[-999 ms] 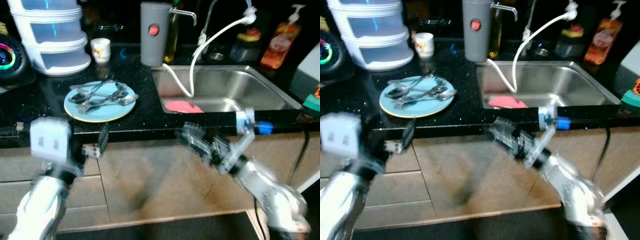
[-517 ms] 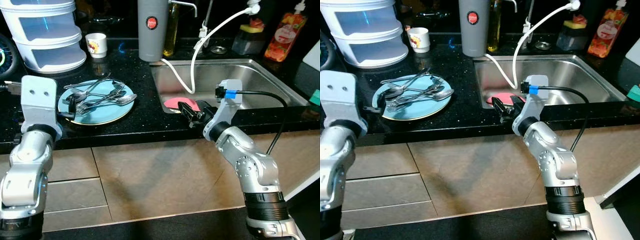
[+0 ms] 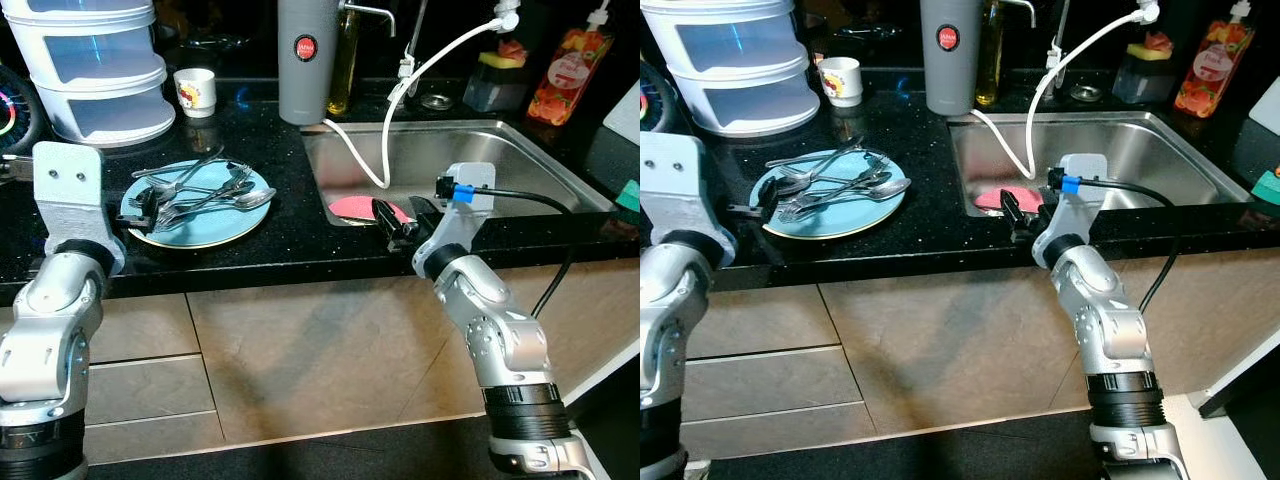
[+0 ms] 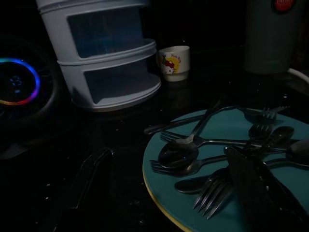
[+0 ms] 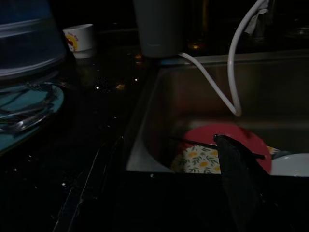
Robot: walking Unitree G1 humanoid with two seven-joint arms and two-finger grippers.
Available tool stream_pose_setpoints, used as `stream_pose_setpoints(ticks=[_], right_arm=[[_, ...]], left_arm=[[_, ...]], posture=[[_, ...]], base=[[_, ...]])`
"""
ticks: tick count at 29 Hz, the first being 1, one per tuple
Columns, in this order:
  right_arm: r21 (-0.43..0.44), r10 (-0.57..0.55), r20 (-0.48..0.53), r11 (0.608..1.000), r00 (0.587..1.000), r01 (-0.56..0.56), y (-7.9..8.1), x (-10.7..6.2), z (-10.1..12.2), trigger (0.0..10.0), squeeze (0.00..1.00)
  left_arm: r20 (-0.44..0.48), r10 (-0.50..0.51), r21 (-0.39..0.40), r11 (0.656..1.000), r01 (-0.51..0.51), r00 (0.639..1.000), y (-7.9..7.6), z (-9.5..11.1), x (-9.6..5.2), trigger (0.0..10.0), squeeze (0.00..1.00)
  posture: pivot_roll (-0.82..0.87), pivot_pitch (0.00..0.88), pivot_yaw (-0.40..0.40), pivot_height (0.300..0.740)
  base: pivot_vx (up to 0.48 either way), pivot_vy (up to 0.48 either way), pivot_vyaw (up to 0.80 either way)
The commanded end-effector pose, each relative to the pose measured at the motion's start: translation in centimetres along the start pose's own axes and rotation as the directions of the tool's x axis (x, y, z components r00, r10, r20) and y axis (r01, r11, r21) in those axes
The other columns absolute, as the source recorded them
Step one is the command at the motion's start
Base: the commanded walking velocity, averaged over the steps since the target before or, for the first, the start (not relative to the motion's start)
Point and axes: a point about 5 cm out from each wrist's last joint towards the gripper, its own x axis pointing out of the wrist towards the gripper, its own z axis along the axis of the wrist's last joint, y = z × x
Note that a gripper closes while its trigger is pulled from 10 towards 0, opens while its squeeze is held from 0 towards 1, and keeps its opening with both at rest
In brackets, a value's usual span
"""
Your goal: Kitchen organization
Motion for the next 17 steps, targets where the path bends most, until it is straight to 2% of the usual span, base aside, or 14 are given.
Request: stream_pose_setpoints(ticks=[1, 5, 17], right_arm=[[-0.005, -0.005, -0.004, 1.000, 1.000, 0.005, -0.02, -0.19, -0.49, 10.0, 0.00], [-0.009, 0.001, -0.002, 1.000, 1.000, -0.001, 0.23, -0.09, -0.71, 10.0, 0.00], [-0.014, 0.008, 0.001, 1.000, 1.000, -0.007, 0.26, -0.07, -0.75, 10.0, 0.00]], left_arm=[[0.000, -0.005, -0.005, 1.000, 0.005, 1.000, 0.25, -0.10, 0.04, 10.0, 0.00], [0.004, -0.012, -0.016, 1.000, 0.012, 1.000, 0.22, -0.11, 0.03, 10.0, 0.00], [0.016, -0.028, -0.006, 1.000, 0.028, 0.999, -0.22, 0.01, -0.10, 10.0, 0.00]], posture=[[0.03, 0.089, -0.002, 0.740], [0.03, 0.090, -0.003, 0.740], [0.02, 0.092, -0.004, 0.740]], base=[[0.000, 0.000, 0.00], [0.210, 0.000, 0.00], [0.338, 0.000, 0.00]])
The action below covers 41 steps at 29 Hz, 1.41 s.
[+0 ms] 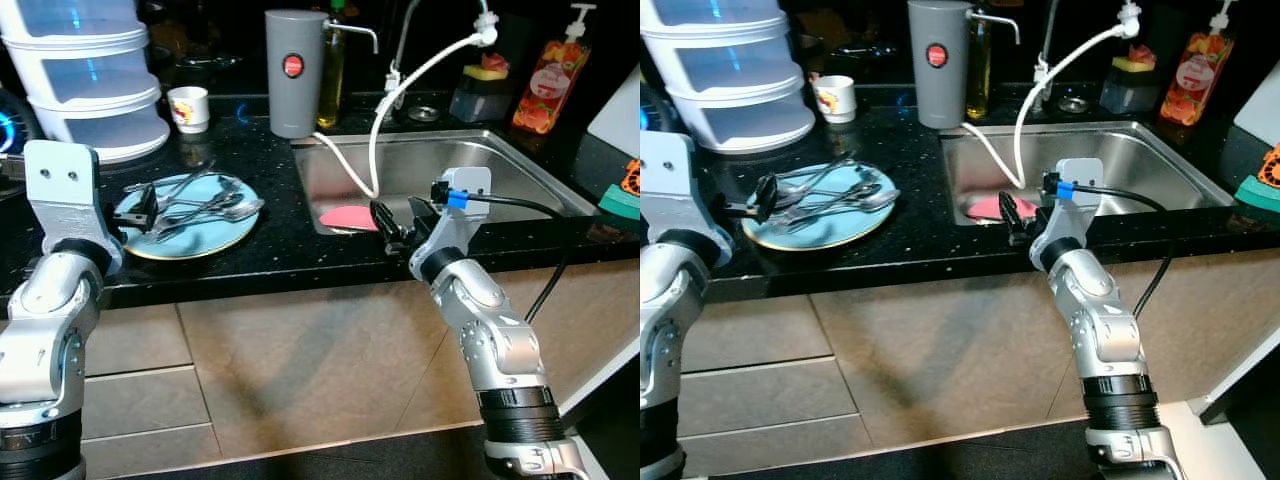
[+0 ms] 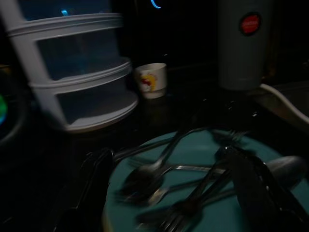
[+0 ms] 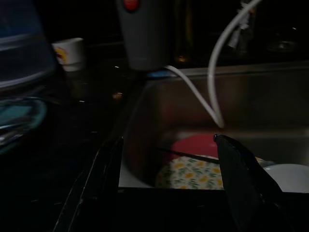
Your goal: Kitchen organization
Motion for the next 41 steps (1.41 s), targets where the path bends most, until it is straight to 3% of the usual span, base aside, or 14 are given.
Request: stream_pose_setpoints(ticks=[1, 31, 41], right_arm=[[-0.002, 0.001, -0.019, 1.000, 1.000, -0.001, 0.0, -0.1, -0.6, 10.0, 0.00], [0.001, 0.018, -0.022, 1.000, 1.000, -0.018, 0.4, -0.1, -0.8, 10.0, 0.00], [0.000, 0.015, -0.027, 1.000, 1.000, -0.015, 0.2, -0.1, -0.9, 10.0, 0.00]], left_arm=[[-0.001, 0.000, 0.011, 1.000, 0.000, 1.000, 0.1, -0.1, -0.1, 10.0, 0.00], [0.030, -0.015, 0.034, 0.999, 0.014, 0.999, -0.4, 0.7, -0.3, 10.0, 0.00], [0.028, -0.026, 0.010, 1.000, 0.025, 0.999, -1.1, 0.9, -0.5, 10.0, 0.00]], posture=[[0.02, 0.092, -0.004, 0.740], [0.03, 0.077, -0.006, 0.740], [0.02, 0.085, -0.007, 0.740]], base=[[0.341, 0.000, 0.00], [0.325, 0.000, 0.00], [0.000, 0.000, 0.00]])
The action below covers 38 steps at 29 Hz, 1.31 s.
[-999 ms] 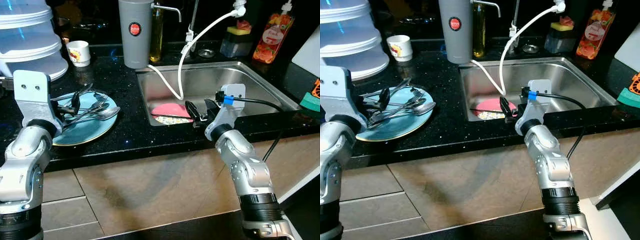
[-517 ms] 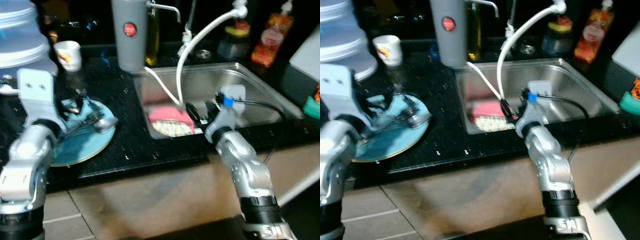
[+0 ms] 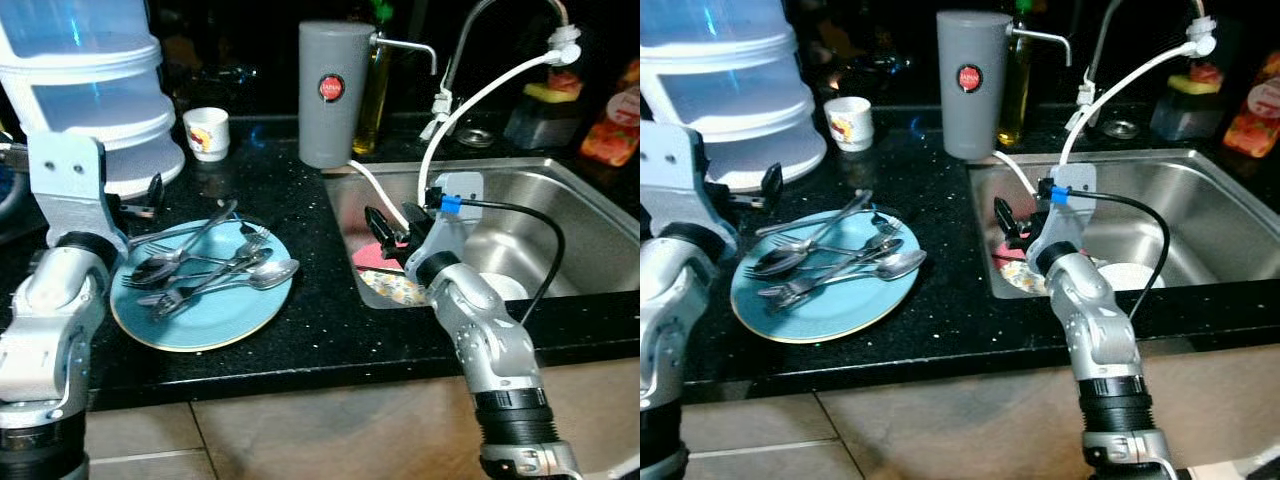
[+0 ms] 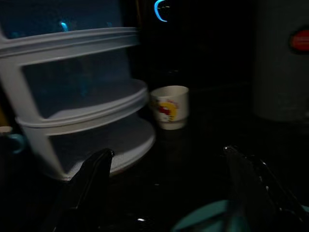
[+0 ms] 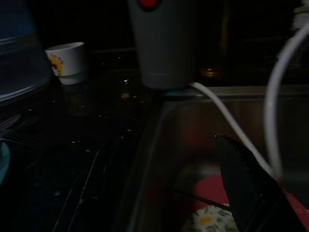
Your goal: Kitchen organization
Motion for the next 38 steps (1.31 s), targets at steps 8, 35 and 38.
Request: stream_pose_setpoints(ticks=[8, 35, 38], right_arm=[[-0.067, 0.029, -0.040, 0.997, 0.999, -0.031, -0.01, 0.01, -0.39, 10.0, 0.00], [-0.049, 0.009, -0.038, 0.999, 0.999, -0.011, -0.30, 0.13, -0.36, 10.0, 0.00], [-0.049, 0.010, -0.038, 0.999, 0.999, -0.012, -0.27, 0.14, -0.34, 10.0, 0.00]], left_arm=[[-0.046, 0.000, -0.011, 1.000, 0.000, 0.999, -0.69, -0.38, -0.41, 10.0, 0.00], [-0.079, 0.045, -0.058, 0.997, -0.050, 0.996, -0.06, -0.53, -0.42, 10.0, 0.00], [-0.081, 0.050, -0.051, 0.997, -0.054, 0.995, 0.10, -0.52, -0.40, 10.0, 0.00]], posture=[[0.02, 0.089, -0.014, 0.740], [0.01, 0.090, -0.023, 0.740], [0.01, 0.091, -0.024, 0.740]], base=[[0.000, 0.000, 0.10], [0.000, -0.124, 0.24], [0.000, 0.000, 0.00]])
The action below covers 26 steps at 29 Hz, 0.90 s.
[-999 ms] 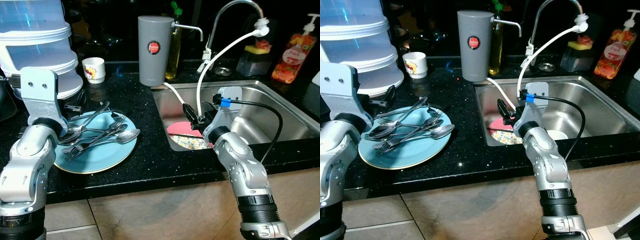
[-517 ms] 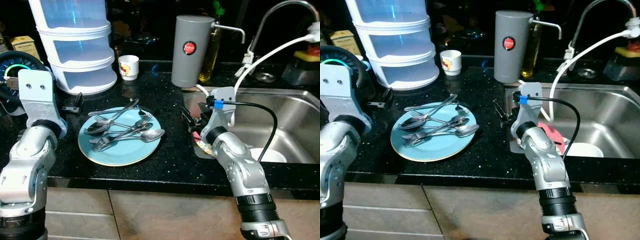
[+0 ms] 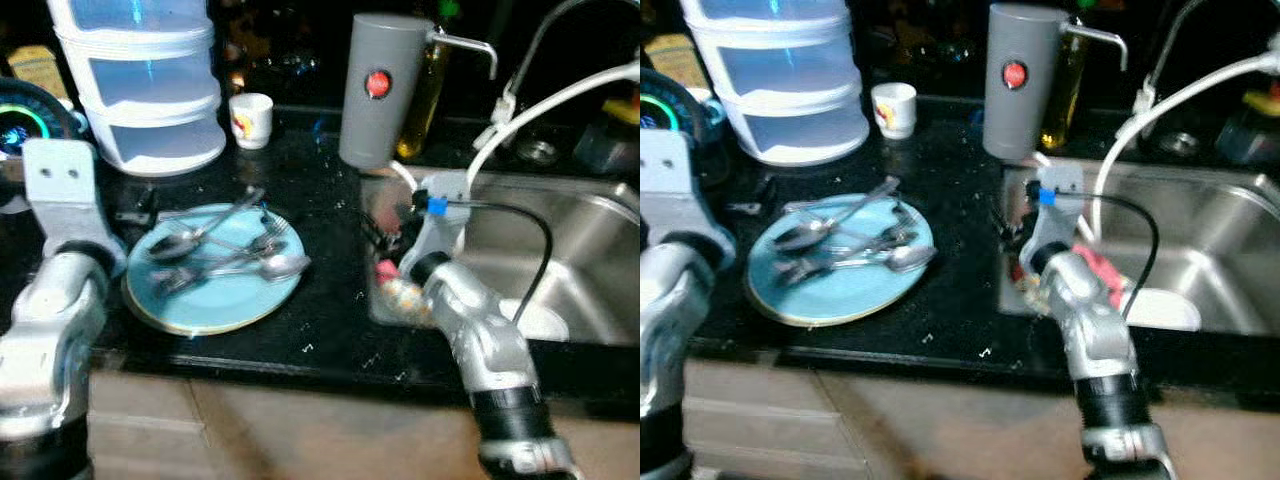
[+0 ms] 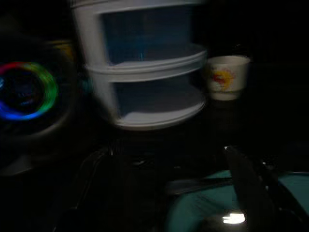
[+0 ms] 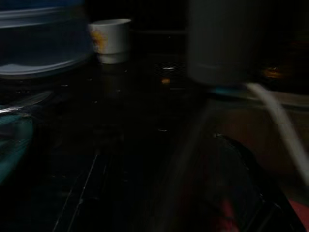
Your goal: Kitchen organization
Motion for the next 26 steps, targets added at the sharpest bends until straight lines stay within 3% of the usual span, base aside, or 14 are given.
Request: stream_pose_setpoints(ticks=[1, 21, 26], right_arm=[[0.012, -0.013, -0.013, 1.000, 1.000, 0.014, -0.34, -0.13, -0.28, 10.0, 0.00], [0.024, -0.032, -0.032, 0.999, 0.999, 0.032, -0.29, -0.16, -0.50, 10.0, 0.00], [0.039, -0.030, -0.037, 0.999, 0.999, 0.032, -0.22, -0.16, -0.53, 10.0, 0.00]], left_arm=[[-0.006, -0.003, -0.003, 1.000, 0.003, 1.000, -0.05, -0.02, -0.07, 10.0, 0.00], [-0.001, -0.038, -0.029, 0.999, 0.038, 0.999, -0.31, 0.06, 0.00, 10.0, 0.00], [0.004, -0.044, -0.026, 0.999, 0.044, 0.999, -0.41, 0.17, 0.02, 10.0, 0.00]], posture=[[0.02, 0.089, -0.026, 0.740], [0.01, 0.071, -0.019, 0.740], [0.01, 0.066, -0.018, 0.740]], base=[[0.000, 0.000, 0.00], [0.000, 0.000, 0.00], [0.000, 0.000, -0.79]])
